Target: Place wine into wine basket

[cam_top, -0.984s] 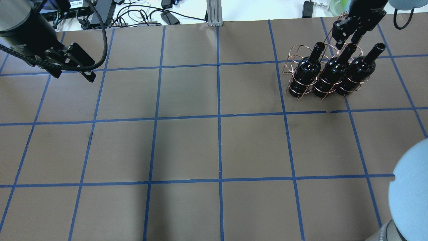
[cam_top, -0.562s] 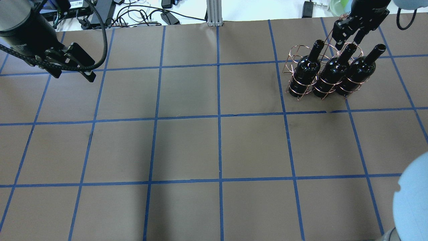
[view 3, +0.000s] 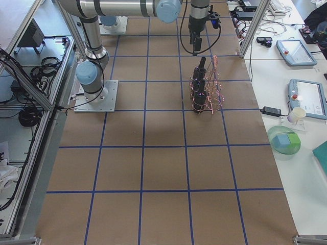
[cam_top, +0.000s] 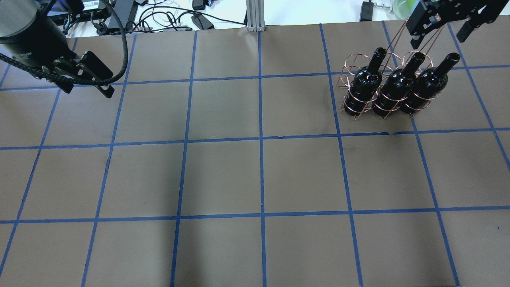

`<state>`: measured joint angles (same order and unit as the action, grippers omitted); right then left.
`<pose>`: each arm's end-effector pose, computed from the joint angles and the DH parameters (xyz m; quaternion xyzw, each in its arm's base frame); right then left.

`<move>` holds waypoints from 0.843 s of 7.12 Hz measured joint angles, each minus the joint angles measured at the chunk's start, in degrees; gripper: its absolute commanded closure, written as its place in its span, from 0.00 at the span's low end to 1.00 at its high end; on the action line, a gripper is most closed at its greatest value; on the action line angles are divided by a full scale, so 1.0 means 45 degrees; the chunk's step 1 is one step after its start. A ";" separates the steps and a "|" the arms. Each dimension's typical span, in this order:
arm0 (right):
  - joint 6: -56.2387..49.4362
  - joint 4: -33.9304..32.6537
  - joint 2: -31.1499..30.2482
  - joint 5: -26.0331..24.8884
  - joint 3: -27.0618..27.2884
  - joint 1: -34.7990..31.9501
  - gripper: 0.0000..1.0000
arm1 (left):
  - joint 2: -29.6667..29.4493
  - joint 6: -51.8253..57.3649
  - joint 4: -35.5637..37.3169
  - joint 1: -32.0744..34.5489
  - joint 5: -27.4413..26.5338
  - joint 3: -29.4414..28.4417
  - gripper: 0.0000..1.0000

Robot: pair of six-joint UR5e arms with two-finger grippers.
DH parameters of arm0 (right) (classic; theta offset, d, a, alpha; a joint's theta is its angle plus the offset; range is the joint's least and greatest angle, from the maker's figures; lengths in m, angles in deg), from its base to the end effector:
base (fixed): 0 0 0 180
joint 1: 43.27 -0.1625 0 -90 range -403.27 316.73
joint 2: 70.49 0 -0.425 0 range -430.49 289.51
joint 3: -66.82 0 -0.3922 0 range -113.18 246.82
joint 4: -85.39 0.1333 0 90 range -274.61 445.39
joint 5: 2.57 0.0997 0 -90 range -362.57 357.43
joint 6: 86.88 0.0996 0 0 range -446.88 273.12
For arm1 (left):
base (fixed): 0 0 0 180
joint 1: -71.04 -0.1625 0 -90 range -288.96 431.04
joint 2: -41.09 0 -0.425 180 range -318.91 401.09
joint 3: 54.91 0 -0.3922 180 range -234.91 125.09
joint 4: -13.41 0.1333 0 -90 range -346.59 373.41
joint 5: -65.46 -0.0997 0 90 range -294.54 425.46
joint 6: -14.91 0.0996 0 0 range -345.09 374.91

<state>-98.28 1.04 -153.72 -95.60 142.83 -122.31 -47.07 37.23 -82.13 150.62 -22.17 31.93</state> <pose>0.0227 -0.5560 0.5371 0.0035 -0.9996 0.0083 0.0286 -0.0491 -0.4928 0.5210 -0.1035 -0.9944 0.0013 0.0212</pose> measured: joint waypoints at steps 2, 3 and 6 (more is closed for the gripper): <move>0.1658 0.0859 -0.0759 0.0101 0.0009 -0.0466 0.00 | -0.0001 0.0000 0.0000 -0.0006 0.0000 0.0000 0.00; 0.2552 0.0951 -0.0902 0.0265 0.0015 -0.1033 0.00 | 0.0000 0.0001 0.0000 -0.0008 0.0000 0.0000 0.00; 0.3768 0.0849 -0.0902 0.0478 0.0100 -0.2590 0.00 | 0.0000 0.0000 0.0000 0.0000 0.0017 0.0000 0.00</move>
<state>-81.32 4.86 -157.78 -93.45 143.28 -133.96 -47.07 37.23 -82.13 150.62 -22.09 31.93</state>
